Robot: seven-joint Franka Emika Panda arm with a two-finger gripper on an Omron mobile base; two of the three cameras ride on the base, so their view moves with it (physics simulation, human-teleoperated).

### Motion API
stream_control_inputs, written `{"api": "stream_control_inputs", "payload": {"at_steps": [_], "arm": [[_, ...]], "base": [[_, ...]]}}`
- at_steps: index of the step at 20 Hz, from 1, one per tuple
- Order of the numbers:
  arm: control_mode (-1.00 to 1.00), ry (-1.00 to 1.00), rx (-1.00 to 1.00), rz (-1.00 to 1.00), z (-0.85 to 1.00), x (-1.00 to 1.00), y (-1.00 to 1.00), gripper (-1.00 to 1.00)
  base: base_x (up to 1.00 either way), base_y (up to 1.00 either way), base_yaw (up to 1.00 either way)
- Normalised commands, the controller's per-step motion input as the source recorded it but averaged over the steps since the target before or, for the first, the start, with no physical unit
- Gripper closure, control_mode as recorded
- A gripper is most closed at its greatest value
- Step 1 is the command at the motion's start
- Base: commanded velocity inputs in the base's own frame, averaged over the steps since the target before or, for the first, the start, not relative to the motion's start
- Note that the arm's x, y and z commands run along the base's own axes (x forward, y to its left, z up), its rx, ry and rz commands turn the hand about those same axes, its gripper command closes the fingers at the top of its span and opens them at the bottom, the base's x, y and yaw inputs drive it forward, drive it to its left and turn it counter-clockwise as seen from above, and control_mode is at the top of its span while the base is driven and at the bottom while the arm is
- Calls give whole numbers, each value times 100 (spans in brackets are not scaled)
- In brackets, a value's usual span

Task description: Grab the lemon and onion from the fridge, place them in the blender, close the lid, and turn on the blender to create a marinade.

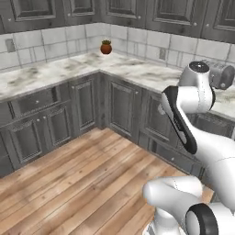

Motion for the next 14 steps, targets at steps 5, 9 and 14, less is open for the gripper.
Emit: {"api": "stream_control_inputs", "payload": {"at_steps": [5, 9, 14], "arm": [[100, 0, 0, 0, 0, 0, 0, 100], [100, 0, 0, 0, 0, 0, 0, 100], [100, 0, 0, 0, 0, 0, 0, 100]], "base": [[63, 21, 64], [67, 10, 64], [63, 3, 64]]}}
